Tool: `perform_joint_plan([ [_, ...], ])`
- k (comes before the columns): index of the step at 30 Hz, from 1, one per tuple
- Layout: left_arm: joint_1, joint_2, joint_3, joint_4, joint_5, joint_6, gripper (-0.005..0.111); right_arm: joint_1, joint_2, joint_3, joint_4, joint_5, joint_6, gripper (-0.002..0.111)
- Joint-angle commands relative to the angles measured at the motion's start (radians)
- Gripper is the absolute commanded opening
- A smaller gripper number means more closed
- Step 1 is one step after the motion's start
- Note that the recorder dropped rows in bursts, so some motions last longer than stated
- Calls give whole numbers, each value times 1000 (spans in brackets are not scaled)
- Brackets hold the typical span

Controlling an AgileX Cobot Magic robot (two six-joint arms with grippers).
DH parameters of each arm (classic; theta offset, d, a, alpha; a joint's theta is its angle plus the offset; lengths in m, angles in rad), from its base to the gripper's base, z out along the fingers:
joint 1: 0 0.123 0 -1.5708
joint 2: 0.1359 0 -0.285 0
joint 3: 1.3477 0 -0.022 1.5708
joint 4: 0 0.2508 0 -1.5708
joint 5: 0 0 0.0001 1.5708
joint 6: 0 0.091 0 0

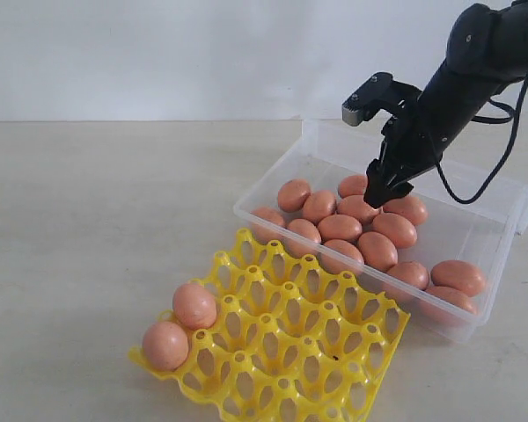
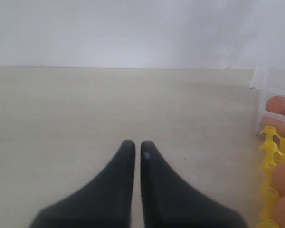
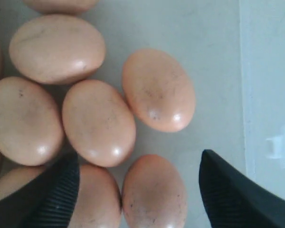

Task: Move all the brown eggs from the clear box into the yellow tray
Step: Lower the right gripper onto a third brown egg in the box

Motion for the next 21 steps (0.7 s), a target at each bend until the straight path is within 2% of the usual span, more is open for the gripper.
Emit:
perform_joint_plan([
  [1, -5, -3, 4, 3, -5, 3, 4, 4, -6, -5, -3, -95, 49, 62],
  [11, -5, -3, 4, 3, -5, 3, 4, 4, -4, -5, -183, -95, 154, 62],
  [21, -5, -3, 4, 3, -5, 3, 4, 4, 16, -5, -186, -2, 108, 62],
])
